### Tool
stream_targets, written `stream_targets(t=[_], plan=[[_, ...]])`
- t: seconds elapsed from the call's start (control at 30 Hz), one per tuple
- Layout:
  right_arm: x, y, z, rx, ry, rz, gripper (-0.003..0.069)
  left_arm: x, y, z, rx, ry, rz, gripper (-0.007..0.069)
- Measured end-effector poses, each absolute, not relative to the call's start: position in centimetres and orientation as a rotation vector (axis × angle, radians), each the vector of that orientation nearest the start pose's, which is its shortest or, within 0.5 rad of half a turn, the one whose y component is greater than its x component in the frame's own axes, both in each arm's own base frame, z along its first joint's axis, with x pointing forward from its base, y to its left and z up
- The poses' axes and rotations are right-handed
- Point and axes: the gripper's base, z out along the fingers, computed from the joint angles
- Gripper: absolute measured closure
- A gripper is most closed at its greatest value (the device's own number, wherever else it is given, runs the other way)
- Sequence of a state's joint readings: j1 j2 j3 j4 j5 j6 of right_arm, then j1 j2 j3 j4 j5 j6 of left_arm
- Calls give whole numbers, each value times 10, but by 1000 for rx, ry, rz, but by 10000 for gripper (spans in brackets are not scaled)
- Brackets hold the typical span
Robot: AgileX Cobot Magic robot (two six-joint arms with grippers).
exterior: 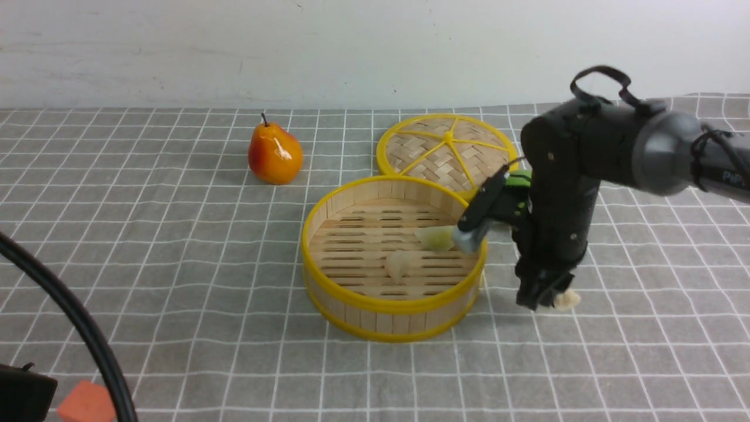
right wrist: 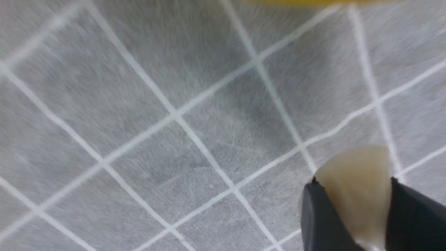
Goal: Put the dumplings into the steamer on the table with the grey tablecloth.
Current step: 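Place the dumpling in the bamboo steamer basket with the right gripper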
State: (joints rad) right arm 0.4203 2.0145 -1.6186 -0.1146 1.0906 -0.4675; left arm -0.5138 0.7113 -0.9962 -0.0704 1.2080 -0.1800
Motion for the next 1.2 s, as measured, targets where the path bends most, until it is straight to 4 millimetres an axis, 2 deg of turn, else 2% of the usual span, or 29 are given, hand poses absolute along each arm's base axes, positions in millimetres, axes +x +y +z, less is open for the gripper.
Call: stream_targets(t=[0.03, 0.07, 0.13, 0.2, 0.23, 0.3, 0.37, 0.4, 0.43, 0.47, 0.57, 0.77, 0.87, 0.97, 1.07, 1.2], plan=[[386, 173, 235, -1285, 2617, -123, 429, 82, -53, 381, 409, 2407, -406, 565], [385, 173, 235, -1276, 2621, -114, 429, 82, -53, 381, 410, 2406, -406, 565], [387, 202, 267, -1144, 2542, 29, 429, 83, -54, 382, 419, 2387, -407, 565], [389, 223, 280, -1062, 2481, 130, 429, 84, -54, 383, 421, 2374, -409, 565], [391, 230, 280, -1031, 2467, 163, 429, 84, -54, 383, 420, 2371, -410, 564], [398, 243, 277, -960, 2435, 210, 429, 84, -54, 383, 419, 2368, -411, 561], [411, 256, 260, -875, 2426, 250, 429, 84, -54, 383, 420, 2368, -411, 557], [415, 259, 248, -851, 2443, 257, 429, 84, -54, 383, 421, 2368, -410, 555], [417, 260, 247, -836, 2442, 261, 429, 84, -54, 383, 421, 2368, -410, 555], [424, 264, 230, -787, 2458, 271, 429, 84, -54, 383, 422, 2367, -410, 554], [435, 269, 209, -694, 2474, 276, 429, 84, -54, 383, 423, 2367, -409, 554], [443, 272, 199, -642, 2458, 271, 428, 84, -54, 383, 423, 2368, -409, 551], [441, 270, 199, -650, 2488, 261, 353, 83, -54, 381, 427, 2385, -408, 549], [435, 267, 208, -664, 2533, 248, 295, 80, -53, 376, 434, 2379, -416, 547], [421, 259, 241, -710, 2560, 230, 263, 67, -47, 359, 432, 2324, -455, 545], [399, 246, 295, -792, 2522, 214, 302, 49, -39, 328, 402, 2233, -514, 542]])
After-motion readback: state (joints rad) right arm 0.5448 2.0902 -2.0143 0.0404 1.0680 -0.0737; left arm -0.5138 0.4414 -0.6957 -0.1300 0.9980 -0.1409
